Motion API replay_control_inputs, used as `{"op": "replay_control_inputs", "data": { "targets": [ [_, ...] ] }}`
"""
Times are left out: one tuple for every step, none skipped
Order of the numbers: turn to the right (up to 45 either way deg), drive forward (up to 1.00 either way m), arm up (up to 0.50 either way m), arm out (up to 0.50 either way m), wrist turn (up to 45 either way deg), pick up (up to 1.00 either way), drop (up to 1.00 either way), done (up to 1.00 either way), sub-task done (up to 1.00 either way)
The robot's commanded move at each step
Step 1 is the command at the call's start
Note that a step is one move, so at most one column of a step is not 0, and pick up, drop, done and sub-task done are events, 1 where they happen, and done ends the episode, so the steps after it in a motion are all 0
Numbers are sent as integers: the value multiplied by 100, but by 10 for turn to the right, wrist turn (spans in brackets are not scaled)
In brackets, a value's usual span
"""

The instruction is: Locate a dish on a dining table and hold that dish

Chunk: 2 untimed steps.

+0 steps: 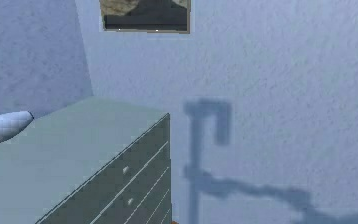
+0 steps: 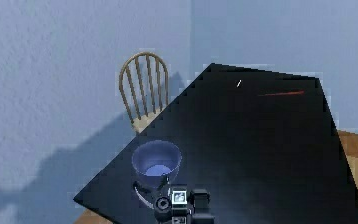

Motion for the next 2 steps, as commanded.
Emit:
{"op": "replay_control_inputs", "data": {
  "targets": [
    [0, 0, 10, 0, 0, 0, 0, 0, 0],
    [0, 0, 0, 0, 0, 0, 0, 100, 0]
  ]
}}
